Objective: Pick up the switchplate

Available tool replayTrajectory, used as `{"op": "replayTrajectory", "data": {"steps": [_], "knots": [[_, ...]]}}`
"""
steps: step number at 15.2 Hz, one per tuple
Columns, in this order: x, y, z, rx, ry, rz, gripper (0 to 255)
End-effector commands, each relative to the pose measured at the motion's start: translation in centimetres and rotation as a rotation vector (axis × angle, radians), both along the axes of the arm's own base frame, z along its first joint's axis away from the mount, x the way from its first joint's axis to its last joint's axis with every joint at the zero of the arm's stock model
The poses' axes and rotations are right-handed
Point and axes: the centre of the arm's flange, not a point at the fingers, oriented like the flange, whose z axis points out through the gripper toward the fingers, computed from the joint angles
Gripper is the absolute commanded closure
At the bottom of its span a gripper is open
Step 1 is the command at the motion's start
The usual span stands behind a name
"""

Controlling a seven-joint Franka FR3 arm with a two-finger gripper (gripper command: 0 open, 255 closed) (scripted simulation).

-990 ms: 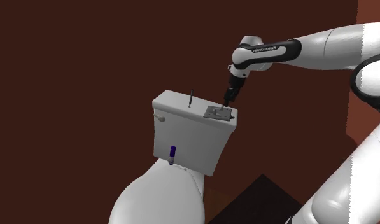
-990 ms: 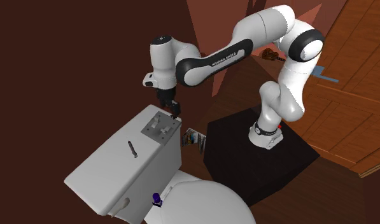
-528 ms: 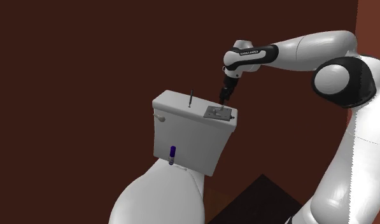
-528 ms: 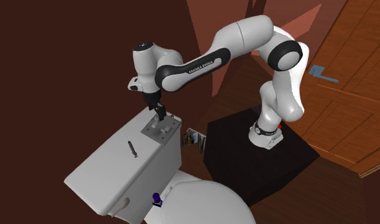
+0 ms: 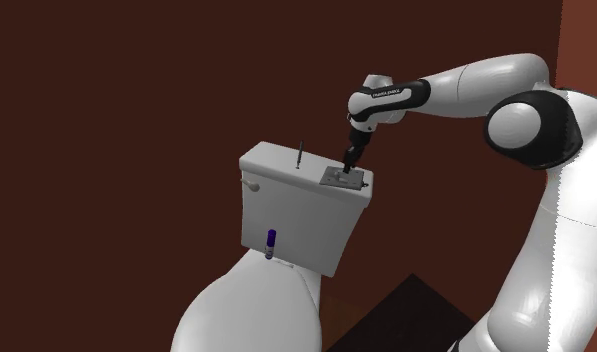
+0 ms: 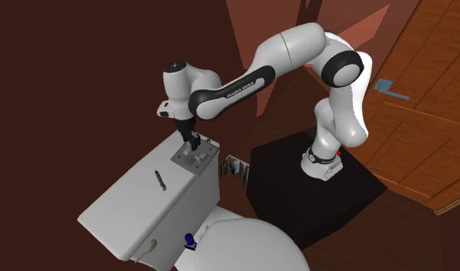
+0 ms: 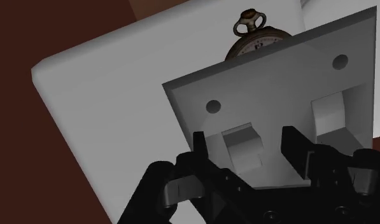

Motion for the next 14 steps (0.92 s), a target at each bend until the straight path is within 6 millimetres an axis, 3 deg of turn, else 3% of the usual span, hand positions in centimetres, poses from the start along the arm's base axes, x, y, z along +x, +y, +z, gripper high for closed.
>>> {"op": "replayTrajectory", "data": {"steps": [1, 9, 14], "knots": [[0.0, 0.0, -0.1, 0.0, 0.0, 0.0, 255], [0.0, 0.0, -0.1, 0.0, 0.0, 0.0, 255], [0.0, 0.0, 2.5, 0.0, 0.0, 0.0, 255]]}}
